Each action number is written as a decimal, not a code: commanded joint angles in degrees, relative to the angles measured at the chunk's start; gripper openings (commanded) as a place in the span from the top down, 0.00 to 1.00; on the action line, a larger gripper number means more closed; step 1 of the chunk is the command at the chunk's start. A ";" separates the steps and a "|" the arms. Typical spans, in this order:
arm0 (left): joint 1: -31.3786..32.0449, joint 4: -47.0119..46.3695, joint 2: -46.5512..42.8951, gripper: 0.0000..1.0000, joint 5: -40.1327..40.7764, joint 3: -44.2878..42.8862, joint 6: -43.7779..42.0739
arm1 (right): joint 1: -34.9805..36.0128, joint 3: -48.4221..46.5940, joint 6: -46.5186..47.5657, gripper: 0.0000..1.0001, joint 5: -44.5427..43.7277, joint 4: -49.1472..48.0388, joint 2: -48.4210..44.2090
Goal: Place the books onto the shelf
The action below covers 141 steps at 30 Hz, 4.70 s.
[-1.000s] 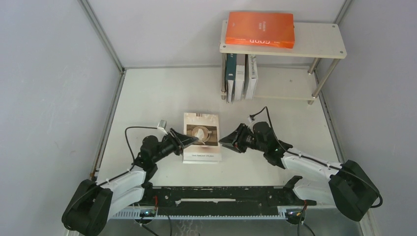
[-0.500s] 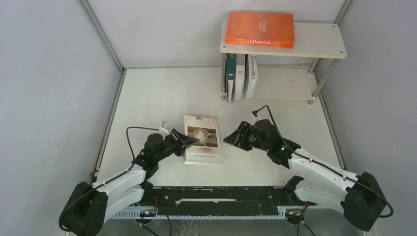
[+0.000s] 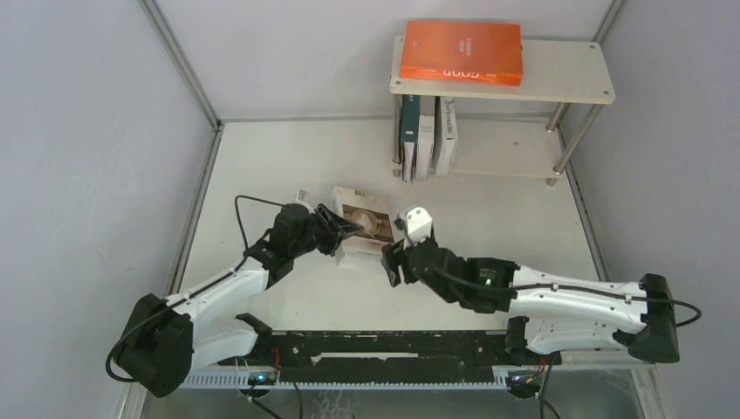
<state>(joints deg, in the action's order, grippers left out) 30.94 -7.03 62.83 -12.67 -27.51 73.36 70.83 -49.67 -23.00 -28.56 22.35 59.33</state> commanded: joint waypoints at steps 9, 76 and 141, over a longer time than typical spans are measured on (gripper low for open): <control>0.79 14.47 3.53 0.57 2.02 -14.57 -2.81 | 15.76 -3.48 22.24 0.11 -26.78 -5.05 10.79; 0.79 25.53 8.02 0.55 -4.24 -25.40 -8.02 | 7.68 -8.79 32.76 0.33 -14.75 -15.71 25.77; -5.52 31.02 2.39 0.25 8.42 -25.93 -6.77 | 22.13 -9.53 -39.60 0.65 -41.85 54.79 -0.67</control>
<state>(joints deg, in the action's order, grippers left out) 26.04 24.80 66.22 -5.06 -51.92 66.17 92.29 -56.49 -45.12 -64.05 61.84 58.39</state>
